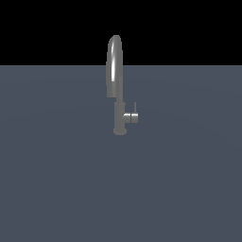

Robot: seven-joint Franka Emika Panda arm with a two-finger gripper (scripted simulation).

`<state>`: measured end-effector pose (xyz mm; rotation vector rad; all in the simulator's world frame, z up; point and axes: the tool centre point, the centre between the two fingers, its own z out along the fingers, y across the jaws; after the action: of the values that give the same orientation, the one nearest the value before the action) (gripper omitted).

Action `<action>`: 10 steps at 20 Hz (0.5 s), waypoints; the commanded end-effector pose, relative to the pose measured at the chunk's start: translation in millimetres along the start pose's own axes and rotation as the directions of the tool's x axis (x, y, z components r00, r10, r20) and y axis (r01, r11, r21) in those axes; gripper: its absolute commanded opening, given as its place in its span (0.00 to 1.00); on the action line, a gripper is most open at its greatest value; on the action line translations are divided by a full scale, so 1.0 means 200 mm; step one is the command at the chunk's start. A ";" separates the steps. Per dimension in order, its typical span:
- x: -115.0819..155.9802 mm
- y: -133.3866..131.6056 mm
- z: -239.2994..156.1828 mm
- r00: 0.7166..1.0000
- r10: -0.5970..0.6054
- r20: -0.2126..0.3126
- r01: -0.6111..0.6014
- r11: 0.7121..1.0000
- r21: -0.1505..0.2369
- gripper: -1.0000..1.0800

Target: Turn on the faucet by rotating a designated handle.

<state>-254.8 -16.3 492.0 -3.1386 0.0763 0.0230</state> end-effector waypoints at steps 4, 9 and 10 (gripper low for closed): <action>0.01 0.00 0.00 1.000 0.003 0.003 -0.003 1.000 0.003 0.00; 0.05 -0.01 0.01 1.000 0.020 0.020 -0.021 1.000 0.020 0.00; 0.06 -0.01 0.01 0.999 0.026 0.025 -0.026 0.999 0.025 0.00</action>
<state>-246.4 -15.5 490.7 -3.1187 0.1055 0.0500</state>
